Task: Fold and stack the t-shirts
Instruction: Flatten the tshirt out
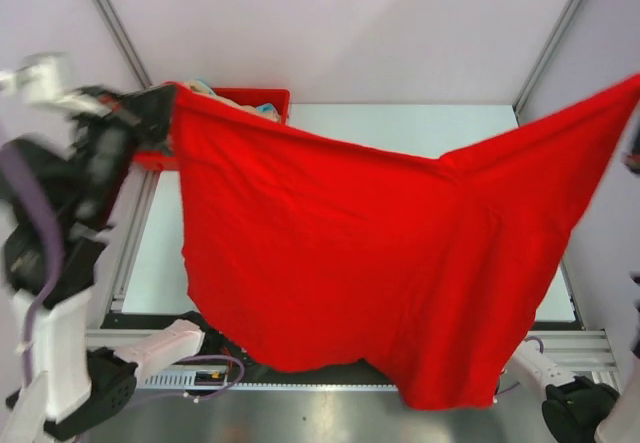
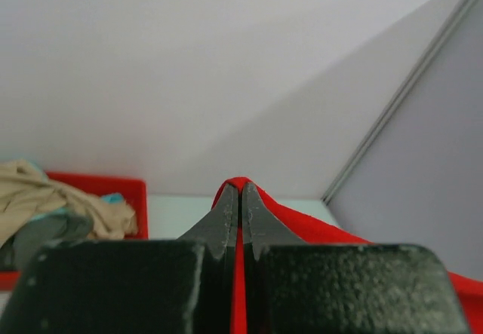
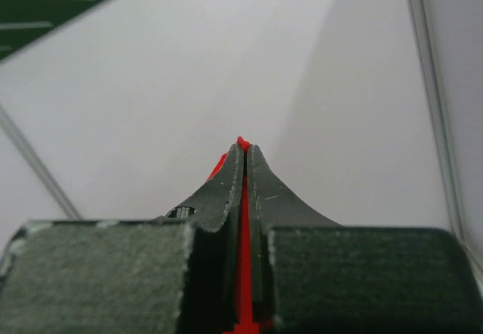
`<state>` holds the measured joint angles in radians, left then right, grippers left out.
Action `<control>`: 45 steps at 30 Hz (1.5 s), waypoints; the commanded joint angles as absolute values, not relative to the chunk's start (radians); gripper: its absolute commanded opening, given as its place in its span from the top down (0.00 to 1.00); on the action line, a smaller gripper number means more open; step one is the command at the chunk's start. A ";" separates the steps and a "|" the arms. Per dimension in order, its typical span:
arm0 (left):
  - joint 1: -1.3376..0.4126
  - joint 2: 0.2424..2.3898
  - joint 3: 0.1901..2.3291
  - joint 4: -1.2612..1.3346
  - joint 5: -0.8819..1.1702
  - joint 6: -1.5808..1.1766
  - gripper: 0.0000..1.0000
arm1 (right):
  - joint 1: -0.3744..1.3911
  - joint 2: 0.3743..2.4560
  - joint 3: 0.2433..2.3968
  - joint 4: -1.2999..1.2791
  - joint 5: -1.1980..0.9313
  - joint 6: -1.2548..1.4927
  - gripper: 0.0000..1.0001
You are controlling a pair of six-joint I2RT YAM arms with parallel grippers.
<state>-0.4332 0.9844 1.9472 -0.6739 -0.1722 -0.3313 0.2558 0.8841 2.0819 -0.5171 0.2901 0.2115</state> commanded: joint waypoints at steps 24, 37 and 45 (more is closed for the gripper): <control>-0.298 1.664 2.048 -0.543 -0.192 -0.307 1.00 | -0.028 1.269 1.739 -0.124 0.247 0.187 1.00; -0.299 1.177 1.976 -0.588 -0.133 -0.357 1.00 | -0.028 0.932 1.916 -0.330 0.203 0.245 1.00; -0.301 0.868 1.894 -0.603 -0.123 -0.373 1.00 | -0.028 0.767 2.067 -0.441 0.170 0.273 1.00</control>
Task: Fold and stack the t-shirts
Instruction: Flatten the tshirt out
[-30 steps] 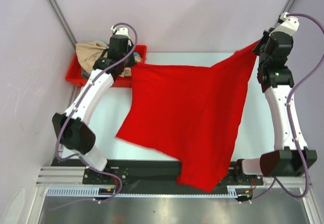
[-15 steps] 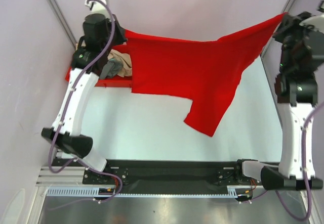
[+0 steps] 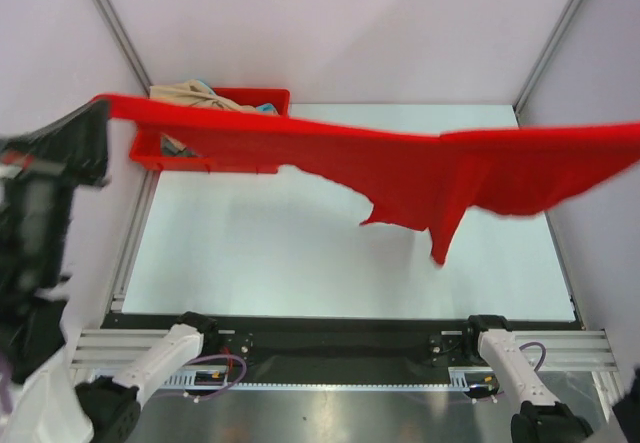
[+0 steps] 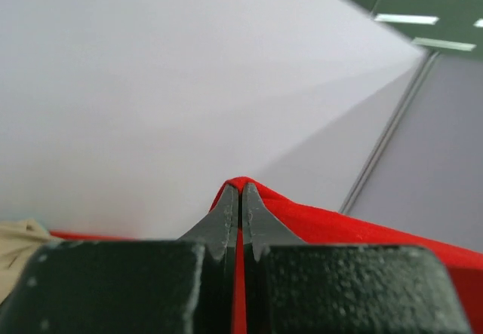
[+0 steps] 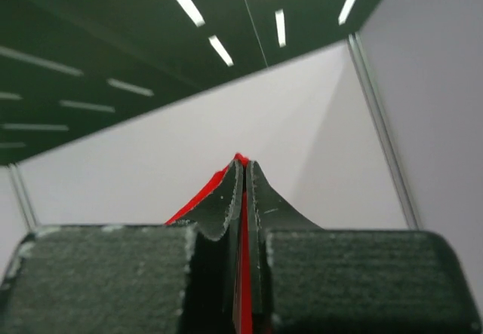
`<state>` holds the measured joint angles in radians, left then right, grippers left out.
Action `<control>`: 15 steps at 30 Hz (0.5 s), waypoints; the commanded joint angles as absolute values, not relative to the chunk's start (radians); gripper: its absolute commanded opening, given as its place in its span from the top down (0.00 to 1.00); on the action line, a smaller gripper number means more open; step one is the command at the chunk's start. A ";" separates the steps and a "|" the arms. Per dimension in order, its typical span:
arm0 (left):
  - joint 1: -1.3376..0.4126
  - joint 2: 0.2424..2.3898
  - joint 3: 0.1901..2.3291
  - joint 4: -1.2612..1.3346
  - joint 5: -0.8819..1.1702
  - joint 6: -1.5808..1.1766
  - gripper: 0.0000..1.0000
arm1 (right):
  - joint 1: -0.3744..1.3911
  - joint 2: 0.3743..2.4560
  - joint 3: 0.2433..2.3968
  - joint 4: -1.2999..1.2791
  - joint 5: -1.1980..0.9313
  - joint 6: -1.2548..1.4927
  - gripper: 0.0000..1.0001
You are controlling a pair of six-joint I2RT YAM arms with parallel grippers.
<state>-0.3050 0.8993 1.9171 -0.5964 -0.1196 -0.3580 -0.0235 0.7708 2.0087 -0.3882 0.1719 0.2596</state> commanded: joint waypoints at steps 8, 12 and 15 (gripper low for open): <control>-0.314 0.867 1.989 -0.630 -0.127 -0.388 1.00 | -0.015 0.847 2.249 -0.500 0.170 0.284 1.00; -0.314 0.931 1.990 -0.634 -0.138 -0.387 1.00 | -0.003 0.880 2.151 -0.470 0.187 0.272 1.00; -0.314 0.965 1.887 -0.618 -0.153 -0.384 1.00 | -0.003 0.891 1.995 -0.413 0.196 0.262 1.00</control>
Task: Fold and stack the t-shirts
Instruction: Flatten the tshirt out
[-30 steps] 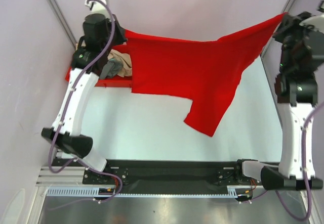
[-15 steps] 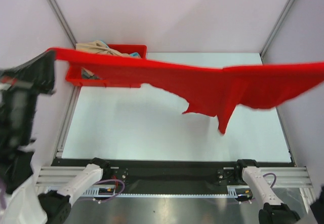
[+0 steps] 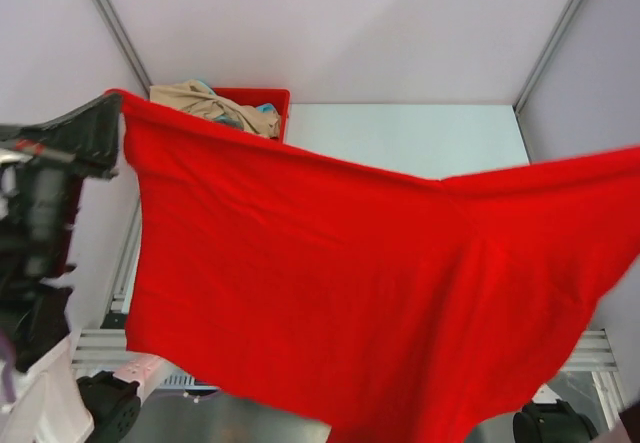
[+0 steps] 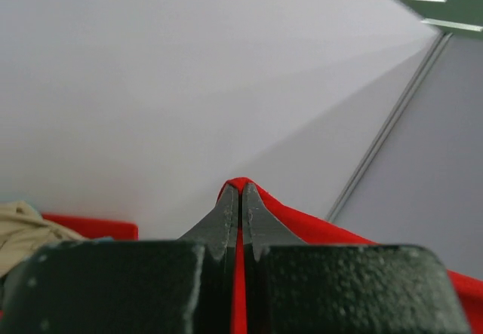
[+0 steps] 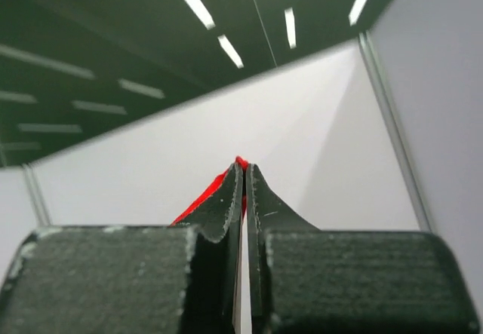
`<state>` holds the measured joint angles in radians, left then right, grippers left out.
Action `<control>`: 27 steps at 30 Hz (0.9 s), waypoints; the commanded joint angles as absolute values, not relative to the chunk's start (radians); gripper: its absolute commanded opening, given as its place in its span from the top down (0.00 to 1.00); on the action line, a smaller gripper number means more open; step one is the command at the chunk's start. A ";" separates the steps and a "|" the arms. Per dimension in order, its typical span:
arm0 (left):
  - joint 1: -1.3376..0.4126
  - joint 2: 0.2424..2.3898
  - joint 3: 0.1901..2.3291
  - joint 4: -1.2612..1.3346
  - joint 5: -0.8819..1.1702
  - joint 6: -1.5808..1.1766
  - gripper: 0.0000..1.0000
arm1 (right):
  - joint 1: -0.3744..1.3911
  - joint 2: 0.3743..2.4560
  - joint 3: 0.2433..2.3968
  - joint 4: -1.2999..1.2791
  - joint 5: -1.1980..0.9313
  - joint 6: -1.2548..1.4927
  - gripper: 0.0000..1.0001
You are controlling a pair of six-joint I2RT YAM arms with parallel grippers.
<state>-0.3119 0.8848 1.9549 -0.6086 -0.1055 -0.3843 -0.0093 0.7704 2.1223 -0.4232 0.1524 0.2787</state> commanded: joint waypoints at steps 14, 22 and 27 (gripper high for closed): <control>-0.308 1.233 1.072 -0.121 -0.282 -0.345 1.00 | -0.021 1.078 1.235 -0.040 0.164 0.244 1.00; -0.282 1.681 1.224 -0.023 -0.267 -0.322 1.00 | -0.038 1.394 1.219 0.110 0.140 0.238 1.00; -0.264 1.811 1.354 -0.081 -0.270 -0.308 1.00 | -0.041 1.593 1.337 0.112 0.104 0.207 1.00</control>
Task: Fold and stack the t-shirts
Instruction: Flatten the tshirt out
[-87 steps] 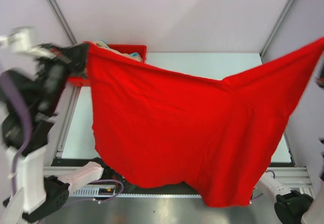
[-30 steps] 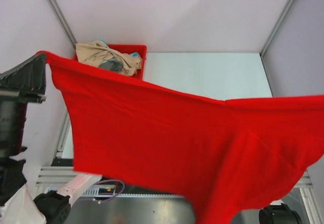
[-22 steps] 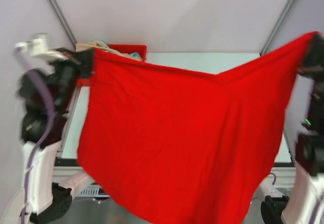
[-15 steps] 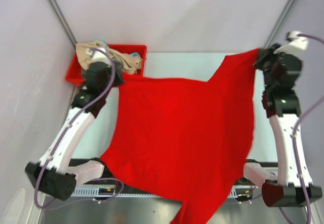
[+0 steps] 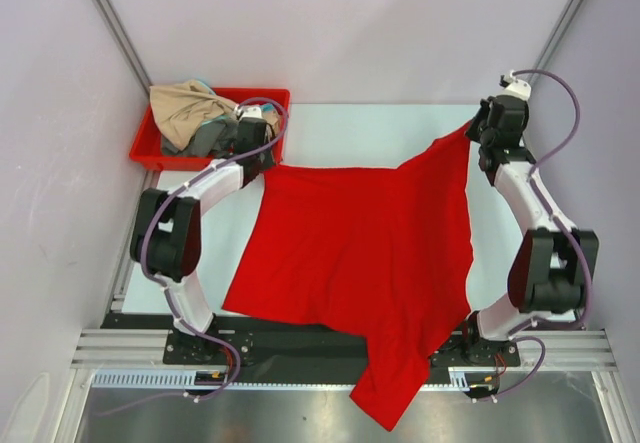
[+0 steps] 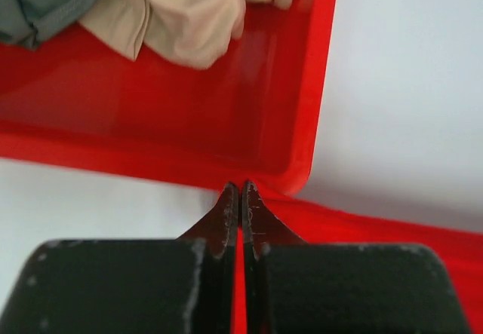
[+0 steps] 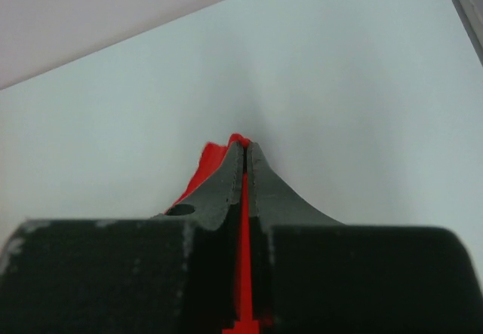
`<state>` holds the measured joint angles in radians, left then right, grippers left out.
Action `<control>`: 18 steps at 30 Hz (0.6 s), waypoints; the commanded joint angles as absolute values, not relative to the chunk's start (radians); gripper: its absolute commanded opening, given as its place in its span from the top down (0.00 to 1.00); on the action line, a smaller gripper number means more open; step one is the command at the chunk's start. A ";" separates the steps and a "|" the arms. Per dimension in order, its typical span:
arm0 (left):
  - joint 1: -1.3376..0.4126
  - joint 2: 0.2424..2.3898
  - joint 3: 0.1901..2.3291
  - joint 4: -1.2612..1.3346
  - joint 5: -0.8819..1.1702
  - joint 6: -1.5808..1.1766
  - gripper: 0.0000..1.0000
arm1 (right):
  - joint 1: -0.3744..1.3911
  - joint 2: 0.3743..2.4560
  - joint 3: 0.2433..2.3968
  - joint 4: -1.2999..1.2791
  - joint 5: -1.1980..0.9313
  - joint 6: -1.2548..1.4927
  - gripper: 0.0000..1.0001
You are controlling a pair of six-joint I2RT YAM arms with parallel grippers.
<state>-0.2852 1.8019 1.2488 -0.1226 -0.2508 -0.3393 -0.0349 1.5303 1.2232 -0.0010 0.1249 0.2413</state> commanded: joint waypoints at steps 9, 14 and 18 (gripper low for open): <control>-0.224 1.893 1.471 -0.152 -0.276 -0.305 1.00 | -0.040 1.767 1.521 0.094 0.042 0.183 1.00; -0.213 1.904 1.485 -0.161 -0.262 -0.284 1.00 | -0.028 1.864 1.617 0.049 0.022 0.179 1.00; -0.213 1.945 1.528 -0.201 -0.249 -0.261 1.00 | -0.014 1.881 1.655 -0.008 0.047 0.169 1.00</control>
<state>-0.2173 1.9137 1.4605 -0.1764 -0.2516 -0.3042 -0.0254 1.8729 1.5887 0.0055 0.0330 0.1932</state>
